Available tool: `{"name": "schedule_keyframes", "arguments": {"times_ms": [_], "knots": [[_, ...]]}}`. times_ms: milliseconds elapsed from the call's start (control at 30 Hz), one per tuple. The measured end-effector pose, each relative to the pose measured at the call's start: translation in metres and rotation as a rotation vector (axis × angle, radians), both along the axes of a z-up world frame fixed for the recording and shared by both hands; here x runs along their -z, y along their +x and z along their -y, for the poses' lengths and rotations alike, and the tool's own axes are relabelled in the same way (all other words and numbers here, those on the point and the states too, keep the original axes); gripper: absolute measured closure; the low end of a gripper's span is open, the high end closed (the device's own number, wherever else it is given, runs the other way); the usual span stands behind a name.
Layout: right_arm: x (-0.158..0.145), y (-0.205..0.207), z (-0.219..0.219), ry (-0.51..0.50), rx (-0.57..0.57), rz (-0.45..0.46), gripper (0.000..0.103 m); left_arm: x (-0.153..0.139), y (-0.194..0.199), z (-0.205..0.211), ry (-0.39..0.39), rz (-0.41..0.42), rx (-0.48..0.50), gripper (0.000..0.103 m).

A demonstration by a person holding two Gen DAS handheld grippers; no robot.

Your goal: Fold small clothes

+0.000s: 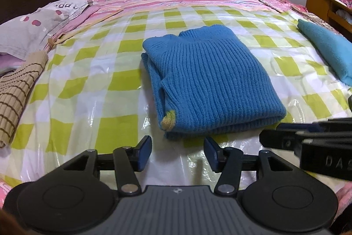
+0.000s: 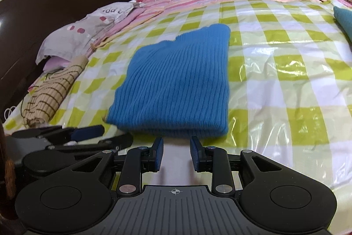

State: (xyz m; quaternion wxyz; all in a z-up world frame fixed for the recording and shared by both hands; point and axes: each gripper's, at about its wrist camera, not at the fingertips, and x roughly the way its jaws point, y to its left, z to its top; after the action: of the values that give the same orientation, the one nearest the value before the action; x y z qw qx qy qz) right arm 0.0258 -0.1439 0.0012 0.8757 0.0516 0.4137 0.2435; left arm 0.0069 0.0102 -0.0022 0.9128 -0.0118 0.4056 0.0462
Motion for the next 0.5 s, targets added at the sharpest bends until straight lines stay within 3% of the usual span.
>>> {"name": "schedule_keyframes", "arguments": {"times_ms": [133, 500], "knots": [[0.0035, -0.0038, 0.0014, -0.009, 0.012, -0.006, 0.074, -0.0004, -0.0021, -0.0002, -0.022, 0.000, 0.001, 0.039], [0.0095, -0.0059, 0.0026, -0.024, 0.027, -0.014, 0.069, -0.0008, -0.0049, 0.0074, 0.009, 0.001, 0.010, 0.031]]}}
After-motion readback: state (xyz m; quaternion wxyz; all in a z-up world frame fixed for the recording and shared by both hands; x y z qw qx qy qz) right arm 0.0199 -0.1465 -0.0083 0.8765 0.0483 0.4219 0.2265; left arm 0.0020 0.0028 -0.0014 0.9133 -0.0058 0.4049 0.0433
